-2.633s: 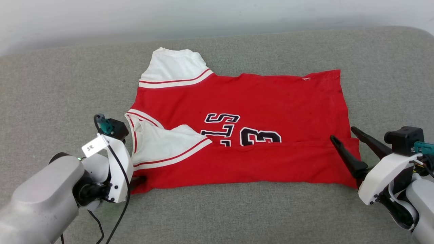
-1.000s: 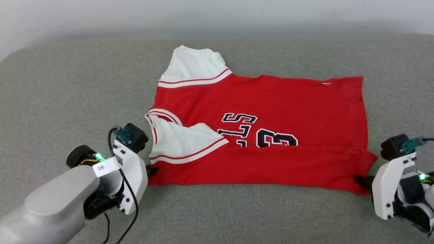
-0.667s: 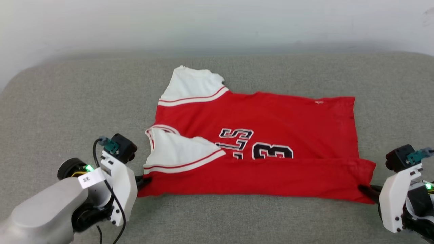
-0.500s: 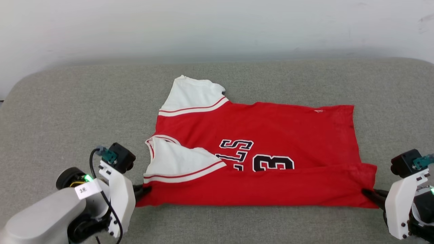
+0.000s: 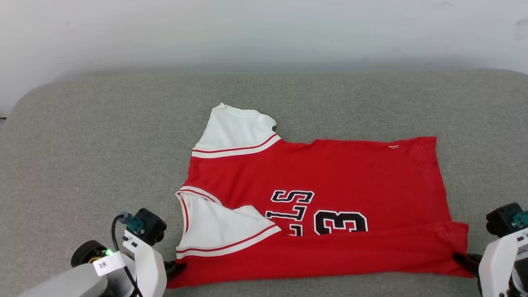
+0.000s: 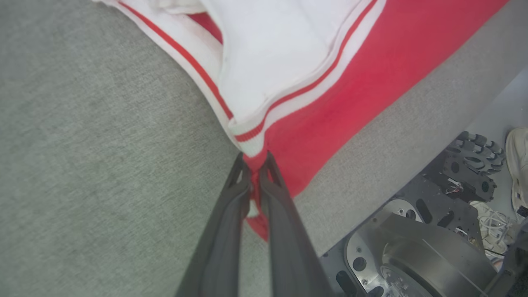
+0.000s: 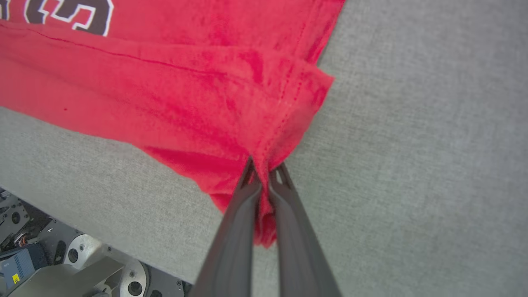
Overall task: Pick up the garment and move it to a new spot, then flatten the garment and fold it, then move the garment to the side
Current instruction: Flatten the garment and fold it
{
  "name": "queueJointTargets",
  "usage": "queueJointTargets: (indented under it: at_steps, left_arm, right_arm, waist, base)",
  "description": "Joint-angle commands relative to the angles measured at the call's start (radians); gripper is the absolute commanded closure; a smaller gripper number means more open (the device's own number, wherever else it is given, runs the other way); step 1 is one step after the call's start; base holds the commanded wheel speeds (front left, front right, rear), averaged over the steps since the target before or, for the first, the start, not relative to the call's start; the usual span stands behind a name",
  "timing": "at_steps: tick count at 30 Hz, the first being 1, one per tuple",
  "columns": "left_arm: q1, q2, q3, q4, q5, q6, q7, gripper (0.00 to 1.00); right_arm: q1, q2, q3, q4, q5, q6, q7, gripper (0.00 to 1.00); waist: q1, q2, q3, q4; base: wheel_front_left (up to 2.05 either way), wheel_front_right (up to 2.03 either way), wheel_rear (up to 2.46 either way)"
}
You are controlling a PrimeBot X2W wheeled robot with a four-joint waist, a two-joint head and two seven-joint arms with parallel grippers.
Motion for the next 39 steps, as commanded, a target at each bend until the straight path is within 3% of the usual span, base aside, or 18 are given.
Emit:
queueJointTargets:
  at_steps: [1,7,8,9,10,14,17,23,28,33,39]
  left_arm:
    - [0.018,-0.007,-0.004,0.014,-0.003,0.007,-0.001,1.00]
    - [0.033,-0.038,-0.011,0.080,-0.011,-0.002,-0.004,1.00]
    - [0.033,-0.043,-0.011,0.092,-0.008,-0.001,-0.007,1.00]
    - [0.032,-0.045,-0.010,0.101,-0.007,0.002,-0.011,0.90]
    - [0.030,-0.046,-0.004,0.105,-0.007,0.006,-0.019,0.00]
    - [0.004,-0.027,0.015,0.086,0.017,0.012,-0.057,0.00]
    - [-0.036,0.024,0.064,0.014,0.027,0.036,-0.097,0.00]
    - [-0.122,0.060,0.116,-0.041,0.076,0.056,-0.125,0.00]
    - [-0.218,0.031,0.165,-0.029,0.073,0.047,-0.126,0.00]
    - [-0.324,-0.013,0.192,0.044,0.078,0.031,-0.088,0.00]
    - [-0.436,-0.053,0.202,0.152,0.049,-0.007,0.021,0.00]
  right_arm:
    - [0.025,0.018,-0.013,0.012,-0.016,-0.001,0.013,1.00]
    - [0.049,0.083,-0.031,0.072,-0.058,-0.001,0.014,1.00]
    - [0.052,0.090,-0.032,0.081,-0.068,-0.001,0.008,0.90]
    - [0.053,0.099,-0.039,0.089,-0.076,-0.002,-0.002,0.60]
    - [0.052,0.106,-0.045,0.093,-0.083,-0.002,-0.017,0.00]
    - [0.052,0.124,-0.085,0.071,-0.114,-0.001,-0.096,0.00]
    - [0.047,0.149,-0.167,0.024,-0.195,-0.001,-0.239,0.00]
    - [0.028,0.258,-0.298,-0.035,-0.349,-0.001,-0.417,0.00]
    - [0.040,0.378,-0.397,-0.126,-0.466,-0.001,-0.522,0.00]
    - [0.052,0.472,-0.427,-0.216,-0.549,-0.001,-0.561,0.00]
    - [0.022,0.510,-0.415,-0.268,-0.599,-0.001,-0.578,0.00]
  waist:
    - [-0.0001,0.0000,0.010,0.001]
    - [-0.0001,0.0000,0.030,0.004]
    - [-0.0001,0.0000,0.031,0.005]
    - [-0.0001,0.0000,0.030,0.006]
    - [-0.0001,0.0000,0.028,0.007]
    - [-0.0001,0.0000,0.004,0.008]
    - [-0.0001,0.0000,-0.025,-0.001]
    - [-0.0001,0.0000,-0.026,-0.025]
    - [-0.0001,0.0000,0.011,-0.056]
    - [-0.0001,0.0000,0.085,-0.097]
    - [-0.0001,0.0000,0.179,-0.147]
  base:
    - [0.00,0.00,0.00]
    - [0.00,0.00,0.00]
    - [0.00,0.00,0.00]
    - [0.00,0.00,0.00]
    - [0.00,0.00,0.00]
    - [0.00,0.00,0.00]
    - [0.00,0.00,0.00]
    - [0.00,0.00,0.00]
    - [0.00,0.00,0.00]
    - [0.00,0.00,0.00]
    - [0.00,0.00,0.00]
